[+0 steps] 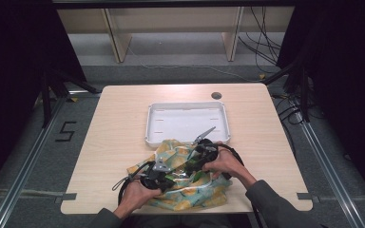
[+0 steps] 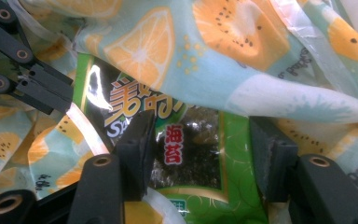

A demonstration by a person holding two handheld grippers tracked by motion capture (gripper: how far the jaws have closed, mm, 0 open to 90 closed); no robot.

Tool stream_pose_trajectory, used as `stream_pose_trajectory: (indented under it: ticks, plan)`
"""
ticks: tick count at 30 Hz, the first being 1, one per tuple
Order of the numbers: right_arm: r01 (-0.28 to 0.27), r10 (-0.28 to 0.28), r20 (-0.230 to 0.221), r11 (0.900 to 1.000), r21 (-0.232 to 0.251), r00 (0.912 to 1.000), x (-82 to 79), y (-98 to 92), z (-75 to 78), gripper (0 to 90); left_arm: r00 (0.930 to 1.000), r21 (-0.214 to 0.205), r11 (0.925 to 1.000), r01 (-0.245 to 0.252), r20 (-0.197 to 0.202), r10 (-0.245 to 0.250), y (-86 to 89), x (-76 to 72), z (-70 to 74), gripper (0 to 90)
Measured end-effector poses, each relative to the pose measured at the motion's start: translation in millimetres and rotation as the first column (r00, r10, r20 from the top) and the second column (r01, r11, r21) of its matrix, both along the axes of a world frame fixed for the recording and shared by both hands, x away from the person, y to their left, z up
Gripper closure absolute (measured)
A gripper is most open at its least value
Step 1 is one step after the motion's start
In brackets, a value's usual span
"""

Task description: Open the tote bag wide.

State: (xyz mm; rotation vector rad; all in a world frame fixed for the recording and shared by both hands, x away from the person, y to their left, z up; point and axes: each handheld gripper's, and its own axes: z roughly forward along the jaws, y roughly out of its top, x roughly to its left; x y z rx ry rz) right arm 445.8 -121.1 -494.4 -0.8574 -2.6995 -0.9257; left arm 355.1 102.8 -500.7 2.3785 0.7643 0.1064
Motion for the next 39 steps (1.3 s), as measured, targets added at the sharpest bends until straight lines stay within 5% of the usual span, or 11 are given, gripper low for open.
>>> stream_pose_trajectory:
  ticks: [12, 18, 20, 21, 25, 27, 28, 33, 34, 36, 39]
  plan:
    - [0.016, -0.011, -0.053, 0.996, 0.088, 0.9985, 1.3, -12.5, 7.4, 63.2, 0.9999, 0.005, 1.0, -0.008, 0.009, 0.008, -0.1, -0.5, 0.1, 89.5]
    - [0.039, -0.033, -0.085, 0.9965, 0.073, 0.9958, -0.5, -10.8, 7.5, 63.5, 0.9999, 0.017, 0.9998, -0.008, 0.007, 0.008, 0.5, -0.7, 1.1, 89.5]
    - [0.042, -0.036, -0.087, 0.9967, 0.07, 0.9955, 0.7, -9.9, 4.5, 63.7, 0.9999, 0.009, 0.9999, -0.005, 0.015, 0.005, 0.1, -0.7, 0.2, 89.5]
    - [0.044, -0.037, -0.094, 0.9965, 0.071, 0.9949, 0.9, -10.6, 5.1, 64.3, 0.9985, -0.025, 0.9984, -0.051, 0.02, 0.051, -2.8, -2.9, -1.8, 89.5]
    - [0.054, -0.043, -0.099, 0.9924, 0.11, 0.9942, 0.8, -12.7, 7.2, 69.5, 0.9996, -0.006, 0.9997, -0.025, 0.016, 0.025, -1.6, -2.6, -0.6, 89.5]
    - [0.059, -0.04, -0.132, 0.988, 0.143, 0.9905, -1.1, -13.3, 13.0, 74.1, 0.9984, -0.028, 0.998, -0.056, 0.011, 0.056, -3.6, -4.5, -1.6, 89.4]
    - [0.059, -0.043, -0.102, 0.986, 0.156, 0.9938, -0.8, -14.1, 15.9, 76.1, 0.9997, 0.024, 0.9997, -0.004, 0.025, 0.003, -0.6, -2.1, 0.8, 89.4]
    - [0.061, -0.046, -0.095, 0.9835, 0.17, 0.9945, -3.3, -14.6, 23.2, 79.5, 0.9995, 0.014, 0.9998, -0.014, 0.027, 0.014, -1.6, -2.5, 0.4, 89.1]
    - [0.058, -0.048, -0.063, 0.9831, 0.173, 0.9969, -2.7, -13.9, 21.3, 80.8, 0.9995, 0.012, 0.9998, -0.015, 0.028, 0.015, -1.6, -2.7, 0.3, 89.0]
    - [0.087, -0.075, -0.078, 0.983, 0.162, 0.9941, -3.1, -15.4, 24.0, 87.9, 0.999, -0.028, 0.9988, -0.04, 0.02, 0.04, -3.2, -4.9, 0.6, 87.7]
    - [0.086, -0.073, -0.073, 0.9795, 0.182, 0.9946, 0.5, -21.2, 25.6, 88.6, 0.9987, -0.045, 0.9987, -0.026, 0.044, 0.028, -0.2, -8.5, 13.8, 84.2]
